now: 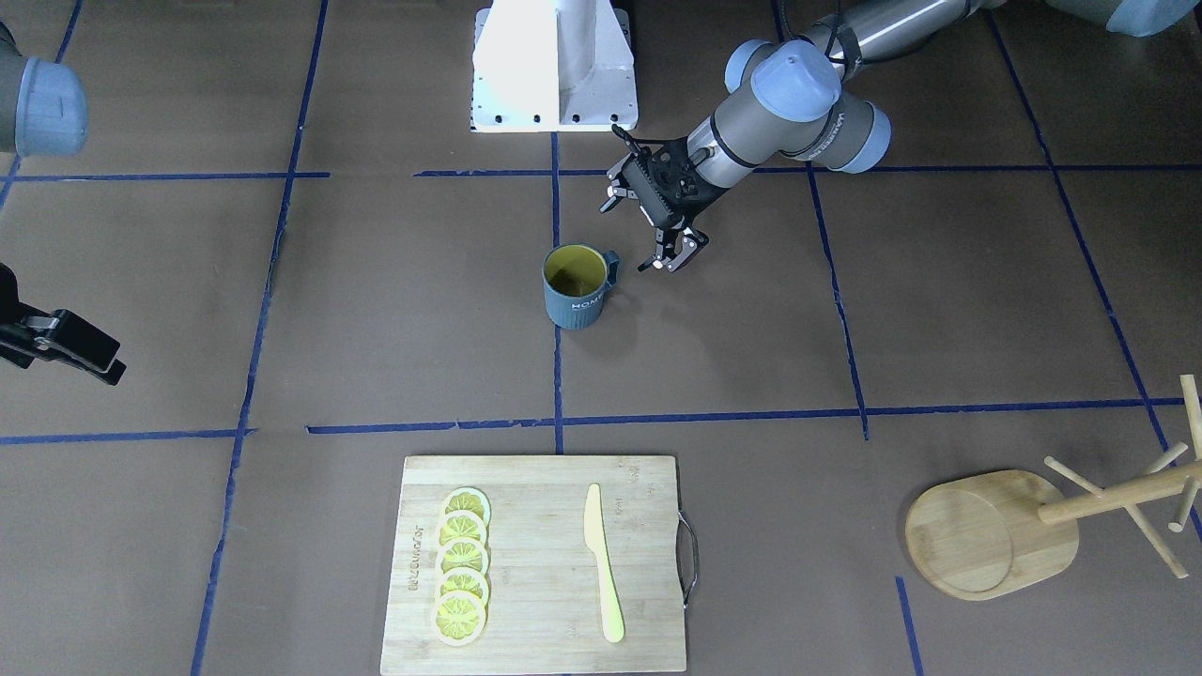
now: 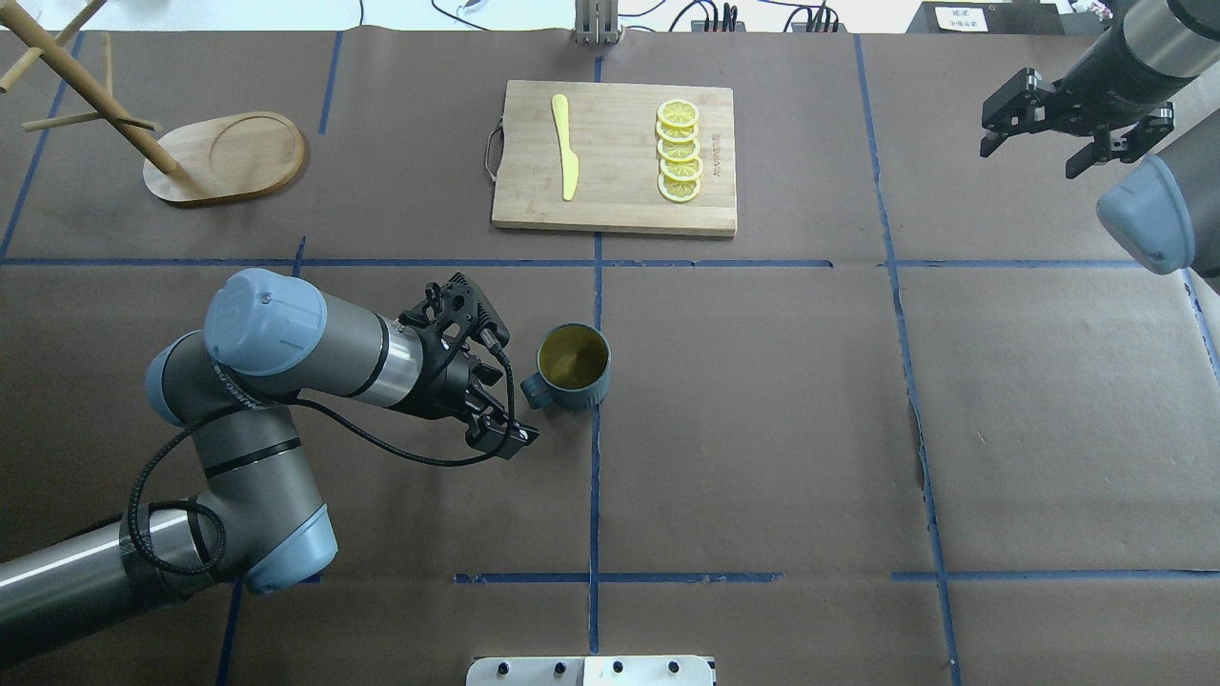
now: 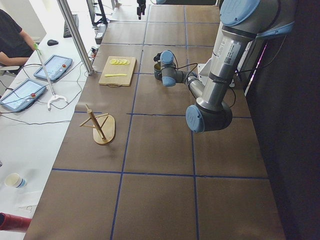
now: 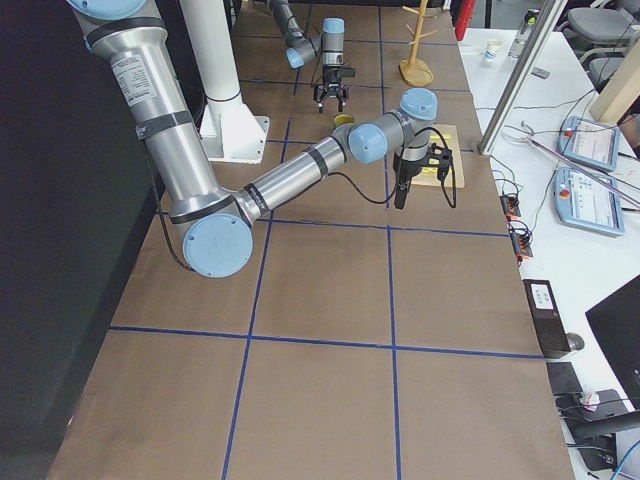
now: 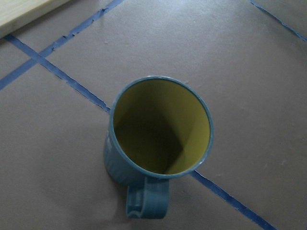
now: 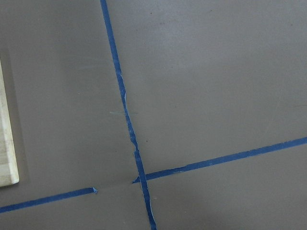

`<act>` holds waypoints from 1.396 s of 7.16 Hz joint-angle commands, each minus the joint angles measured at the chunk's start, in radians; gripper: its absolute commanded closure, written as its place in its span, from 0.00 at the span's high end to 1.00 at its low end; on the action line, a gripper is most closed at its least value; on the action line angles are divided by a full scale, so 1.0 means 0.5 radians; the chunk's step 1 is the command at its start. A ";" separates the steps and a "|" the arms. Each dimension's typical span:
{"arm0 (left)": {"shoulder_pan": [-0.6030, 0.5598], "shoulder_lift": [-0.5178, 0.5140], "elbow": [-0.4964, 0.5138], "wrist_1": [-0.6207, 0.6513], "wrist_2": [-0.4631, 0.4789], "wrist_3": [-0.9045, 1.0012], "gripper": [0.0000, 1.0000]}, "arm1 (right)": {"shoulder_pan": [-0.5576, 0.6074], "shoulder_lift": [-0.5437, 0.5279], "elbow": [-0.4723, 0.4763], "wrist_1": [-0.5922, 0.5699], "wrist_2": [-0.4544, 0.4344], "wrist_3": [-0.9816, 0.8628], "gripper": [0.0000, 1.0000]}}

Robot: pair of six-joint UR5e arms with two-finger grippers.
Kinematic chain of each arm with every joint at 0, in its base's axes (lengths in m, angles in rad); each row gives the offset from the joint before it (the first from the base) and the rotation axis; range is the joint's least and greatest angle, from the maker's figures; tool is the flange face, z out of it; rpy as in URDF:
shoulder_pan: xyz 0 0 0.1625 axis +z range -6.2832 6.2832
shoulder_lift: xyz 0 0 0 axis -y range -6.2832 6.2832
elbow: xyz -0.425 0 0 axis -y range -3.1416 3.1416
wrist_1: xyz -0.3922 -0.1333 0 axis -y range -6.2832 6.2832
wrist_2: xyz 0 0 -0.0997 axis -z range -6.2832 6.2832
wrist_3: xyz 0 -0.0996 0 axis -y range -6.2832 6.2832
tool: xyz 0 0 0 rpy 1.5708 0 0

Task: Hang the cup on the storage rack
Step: 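Grasp the teal mug's rim with the left gripper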

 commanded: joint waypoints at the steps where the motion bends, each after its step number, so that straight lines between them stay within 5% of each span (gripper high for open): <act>1: 0.040 -0.078 0.106 -0.003 0.162 0.006 1.00 | -0.002 0.003 0.000 -0.004 -0.009 0.000 1.00; 4: 0.062 -0.082 0.140 -0.003 0.242 0.015 0.98 | 0.001 0.006 0.000 -0.004 -0.009 0.000 1.00; 5: 0.071 -0.085 0.140 -0.003 0.249 -0.003 0.83 | 0.004 0.006 0.000 -0.004 -0.009 0.000 1.00; 6: 0.078 -0.094 0.134 -0.003 0.252 -0.097 0.45 | 0.010 0.006 0.000 -0.007 -0.009 0.000 1.00; 8: 0.078 -0.082 0.116 -0.003 0.252 -0.150 0.05 | 0.013 0.009 0.000 -0.004 -0.006 0.006 1.00; 10: 0.059 -0.076 0.085 0.000 0.252 -0.154 0.00 | 0.040 0.009 0.003 -0.007 -0.003 0.006 1.00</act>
